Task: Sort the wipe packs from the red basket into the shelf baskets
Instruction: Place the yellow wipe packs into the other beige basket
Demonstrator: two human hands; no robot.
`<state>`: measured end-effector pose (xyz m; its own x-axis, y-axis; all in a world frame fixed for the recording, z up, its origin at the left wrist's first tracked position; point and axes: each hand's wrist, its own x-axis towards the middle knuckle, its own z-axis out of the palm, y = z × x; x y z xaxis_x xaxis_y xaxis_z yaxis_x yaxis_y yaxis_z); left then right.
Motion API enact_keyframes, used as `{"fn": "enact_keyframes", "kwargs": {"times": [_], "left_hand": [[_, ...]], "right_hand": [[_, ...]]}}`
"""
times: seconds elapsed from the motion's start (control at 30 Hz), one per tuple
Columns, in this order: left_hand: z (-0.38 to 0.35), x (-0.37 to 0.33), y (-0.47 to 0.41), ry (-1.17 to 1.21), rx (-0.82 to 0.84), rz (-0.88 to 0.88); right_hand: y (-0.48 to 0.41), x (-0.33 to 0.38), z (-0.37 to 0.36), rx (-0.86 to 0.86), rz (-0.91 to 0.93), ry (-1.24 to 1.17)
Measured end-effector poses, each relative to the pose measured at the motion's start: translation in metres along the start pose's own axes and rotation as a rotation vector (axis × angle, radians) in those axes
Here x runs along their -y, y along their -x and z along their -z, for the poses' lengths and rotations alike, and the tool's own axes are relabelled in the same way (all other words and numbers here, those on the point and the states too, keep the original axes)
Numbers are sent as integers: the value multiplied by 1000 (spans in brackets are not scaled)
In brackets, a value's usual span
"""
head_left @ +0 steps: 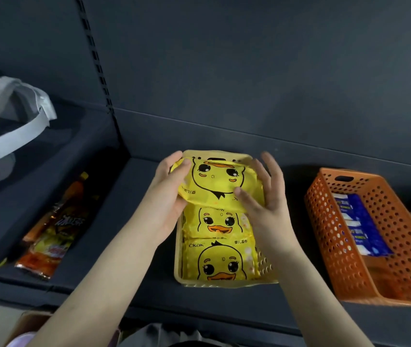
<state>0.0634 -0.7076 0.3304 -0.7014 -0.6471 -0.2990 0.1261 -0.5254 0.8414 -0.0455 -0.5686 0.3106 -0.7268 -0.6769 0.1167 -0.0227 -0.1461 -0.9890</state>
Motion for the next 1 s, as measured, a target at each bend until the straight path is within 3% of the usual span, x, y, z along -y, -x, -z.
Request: {"fn": "enact_keyframes", "kwargs": {"times": [0.1, 0.33, 0.43, 0.6, 0.73, 0.87, 0.93, 1.0], "left_hand": [[-1, 3, 0, 87, 15, 17], [-9, 15, -4, -75, -93, -14], [-7, 15, -5, -103, -82, -29], [-2, 11, -7, -82, -51, -38], [10, -12, -20, -143, 36, -5], [6, -31, -32, -352, 156, 16], [-1, -31, -35, -343, 139, 59], [-3, -28, -36, -295, 151, 112]], "right_hand": [[2, -2, 5, 8, -113, -240], [-4, -1, 6, -295, -619, -247], [-1, -5, 3, -363, -597, -109], [3, -2, 0, -296, -466, -275], [-1, 10, 22, -54, -466, -234], [-14, 28, 28, 255, -480, 135], [-16, 30, 17, 226, -461, 152], [-15, 26, 10, 65, -454, -7]]}}
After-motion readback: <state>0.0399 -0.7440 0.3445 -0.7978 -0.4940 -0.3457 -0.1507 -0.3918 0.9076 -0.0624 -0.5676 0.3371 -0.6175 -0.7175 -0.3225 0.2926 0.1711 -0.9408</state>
